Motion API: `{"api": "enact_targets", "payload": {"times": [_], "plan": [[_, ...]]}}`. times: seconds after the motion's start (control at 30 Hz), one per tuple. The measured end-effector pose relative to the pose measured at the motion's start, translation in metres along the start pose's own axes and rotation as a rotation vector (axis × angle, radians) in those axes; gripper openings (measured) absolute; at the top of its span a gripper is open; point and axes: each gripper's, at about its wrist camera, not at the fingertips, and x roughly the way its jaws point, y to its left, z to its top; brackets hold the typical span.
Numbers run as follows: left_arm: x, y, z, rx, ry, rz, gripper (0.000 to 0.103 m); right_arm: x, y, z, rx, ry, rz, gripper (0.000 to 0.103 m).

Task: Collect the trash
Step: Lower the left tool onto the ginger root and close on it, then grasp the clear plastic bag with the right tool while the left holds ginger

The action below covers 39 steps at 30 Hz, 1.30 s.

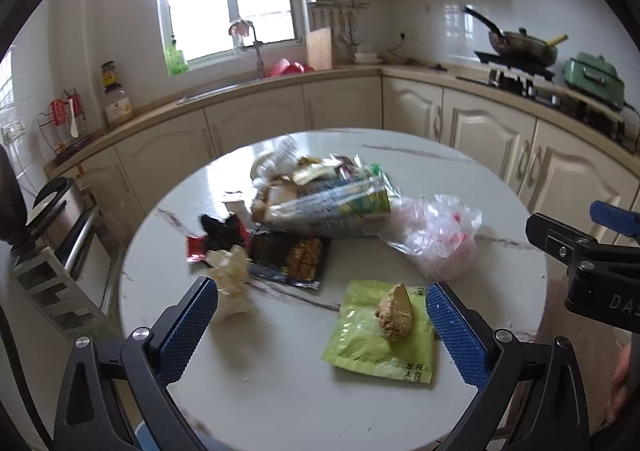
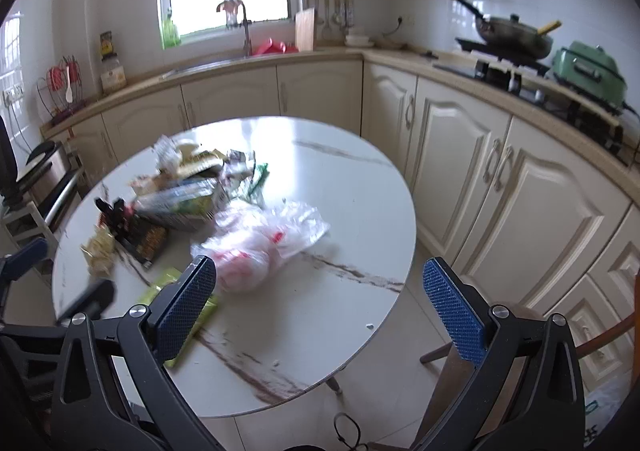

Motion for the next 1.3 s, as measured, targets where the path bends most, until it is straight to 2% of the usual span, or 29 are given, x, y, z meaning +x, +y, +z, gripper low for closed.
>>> {"api": "enact_targets", "payload": {"times": [0.1,0.17,0.27,0.33,0.4,0.47,0.53,0.6,0.63,0.77,0.93,1.07,1.2,1.23,1.3], "plan": [[0.034,-0.006,0.004,0.02,0.029,0.016,0.101,0.017,-0.004,-0.004,-0.001,0.031,0.015,0.103],[0.052,-0.005,0.006,0.026,0.055,0.015,0.095,0.026,-0.006,-0.005,-0.001,0.047,0.023,0.103],[0.073,-0.003,0.011,0.027,0.077,0.005,0.093,0.038,-0.007,-0.007,0.001,0.065,0.036,0.103],[0.079,-0.001,0.014,0.019,0.073,-0.025,0.083,0.046,-0.007,-0.007,0.004,0.075,0.046,0.103],[0.086,0.003,0.016,0.011,0.085,-0.061,0.061,0.053,-0.006,-0.007,0.002,0.082,0.055,0.103],[0.093,0.014,0.017,-0.017,0.101,-0.14,0.045,0.058,-0.006,-0.006,0.002,0.084,0.072,0.103],[0.099,0.028,0.018,-0.076,0.103,-0.215,0.04,0.063,-0.002,-0.005,-0.003,0.086,0.079,0.103],[0.102,0.041,0.019,-0.119,0.099,-0.282,0.02,0.067,0.001,-0.003,-0.011,0.087,0.084,0.103],[0.104,0.048,0.021,-0.139,0.101,-0.302,0.02,0.068,0.001,-0.003,-0.012,0.086,0.088,0.103],[0.108,0.058,0.021,-0.133,0.092,-0.297,0.019,0.073,0.006,0.002,-0.016,0.081,0.128,0.103],[0.086,0.061,0.018,-0.129,0.04,-0.298,0.017,0.081,0.02,0.013,-0.038,0.086,0.205,0.103],[0.064,0.064,0.01,-0.12,0.02,-0.275,0.017,0.097,0.032,0.022,-0.042,0.129,0.241,0.103],[0.06,0.063,0.008,-0.129,0.057,-0.292,0.018,0.117,0.044,0.021,-0.059,0.206,0.266,0.103],[0.059,0.062,0.007,-0.132,0.06,-0.3,0.018,0.119,0.045,0.02,-0.058,0.21,0.264,0.102],[0.06,0.058,0.008,-0.115,0.066,-0.303,0.019,0.121,0.045,0.016,-0.06,0.218,0.26,0.086]]}}
